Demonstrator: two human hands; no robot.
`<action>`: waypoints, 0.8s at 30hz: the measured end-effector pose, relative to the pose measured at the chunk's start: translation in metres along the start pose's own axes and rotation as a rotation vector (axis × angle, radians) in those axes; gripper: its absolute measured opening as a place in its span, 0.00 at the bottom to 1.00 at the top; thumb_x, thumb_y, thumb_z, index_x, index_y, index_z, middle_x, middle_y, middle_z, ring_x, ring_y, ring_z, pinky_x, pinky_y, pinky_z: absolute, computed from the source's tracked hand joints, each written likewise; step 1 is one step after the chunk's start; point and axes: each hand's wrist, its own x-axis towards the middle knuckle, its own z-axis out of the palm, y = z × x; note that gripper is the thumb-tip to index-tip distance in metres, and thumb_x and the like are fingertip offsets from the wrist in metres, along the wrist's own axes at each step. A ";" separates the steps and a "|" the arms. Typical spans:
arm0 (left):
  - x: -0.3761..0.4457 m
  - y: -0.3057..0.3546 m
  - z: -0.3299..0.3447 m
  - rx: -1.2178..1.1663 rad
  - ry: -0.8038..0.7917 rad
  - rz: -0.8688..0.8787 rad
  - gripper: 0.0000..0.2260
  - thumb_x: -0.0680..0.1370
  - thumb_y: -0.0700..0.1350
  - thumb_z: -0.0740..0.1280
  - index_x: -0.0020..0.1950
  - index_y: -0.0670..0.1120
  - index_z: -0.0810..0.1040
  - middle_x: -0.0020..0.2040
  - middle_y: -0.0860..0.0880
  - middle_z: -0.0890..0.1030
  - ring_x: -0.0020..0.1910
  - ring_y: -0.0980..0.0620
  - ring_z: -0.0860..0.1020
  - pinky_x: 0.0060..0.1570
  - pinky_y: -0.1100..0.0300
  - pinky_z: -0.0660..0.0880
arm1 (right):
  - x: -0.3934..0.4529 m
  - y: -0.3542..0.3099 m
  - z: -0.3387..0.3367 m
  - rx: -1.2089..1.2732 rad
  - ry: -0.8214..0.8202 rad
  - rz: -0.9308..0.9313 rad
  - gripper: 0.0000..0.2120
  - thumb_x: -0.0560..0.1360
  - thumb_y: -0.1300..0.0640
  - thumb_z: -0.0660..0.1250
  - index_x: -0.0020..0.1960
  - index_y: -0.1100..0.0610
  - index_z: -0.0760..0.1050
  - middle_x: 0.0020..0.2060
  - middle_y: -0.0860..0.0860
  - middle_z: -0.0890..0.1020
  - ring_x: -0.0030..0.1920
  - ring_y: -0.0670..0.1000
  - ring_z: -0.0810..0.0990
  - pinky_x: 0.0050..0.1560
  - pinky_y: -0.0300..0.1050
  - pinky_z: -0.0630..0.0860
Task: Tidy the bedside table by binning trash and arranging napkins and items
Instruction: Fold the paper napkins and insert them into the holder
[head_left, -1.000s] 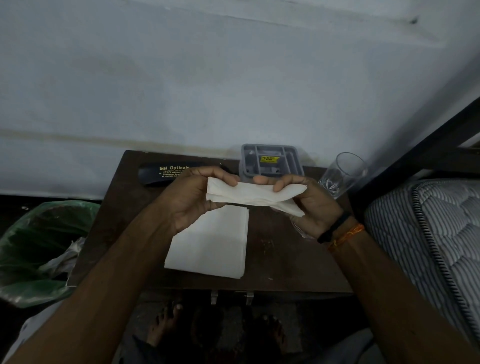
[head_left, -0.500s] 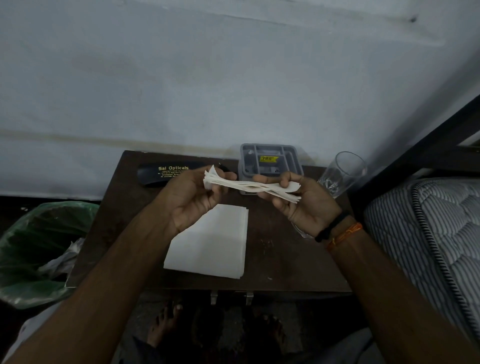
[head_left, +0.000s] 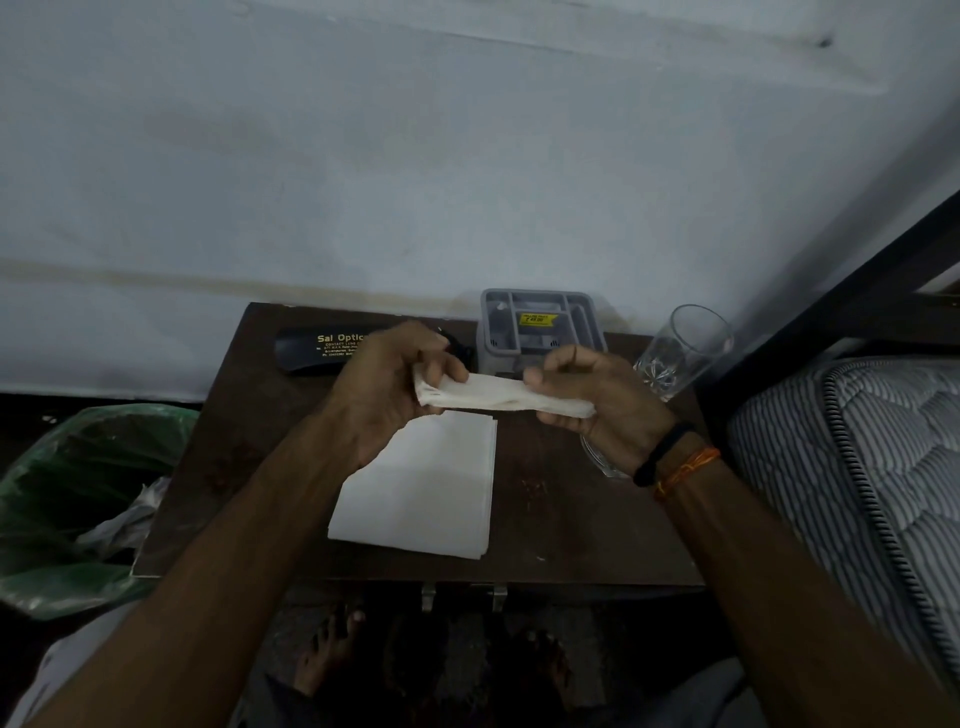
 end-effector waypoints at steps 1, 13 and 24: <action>0.000 -0.001 0.002 0.084 0.019 0.046 0.14 0.71 0.41 0.69 0.24 0.45 0.77 0.35 0.48 0.81 0.38 0.54 0.80 0.29 0.62 0.73 | 0.001 0.001 0.001 -0.005 0.004 -0.016 0.13 0.64 0.62 0.76 0.47 0.57 0.80 0.45 0.53 0.84 0.46 0.50 0.84 0.36 0.42 0.82; 0.001 -0.005 0.001 0.153 -0.066 0.266 0.15 0.68 0.30 0.72 0.34 0.46 0.71 0.45 0.48 0.80 0.50 0.49 0.78 0.48 0.52 0.78 | -0.003 -0.001 0.007 0.338 -0.127 0.220 0.26 0.70 0.64 0.71 0.68 0.62 0.73 0.63 0.59 0.79 0.62 0.58 0.80 0.53 0.51 0.83; 0.005 -0.003 -0.006 0.304 0.034 0.259 0.27 0.67 0.32 0.77 0.63 0.46 0.77 0.57 0.42 0.80 0.58 0.46 0.79 0.56 0.51 0.80 | -0.003 -0.006 -0.002 0.120 -0.084 0.178 0.17 0.79 0.57 0.63 0.66 0.61 0.74 0.54 0.57 0.84 0.47 0.53 0.86 0.33 0.42 0.83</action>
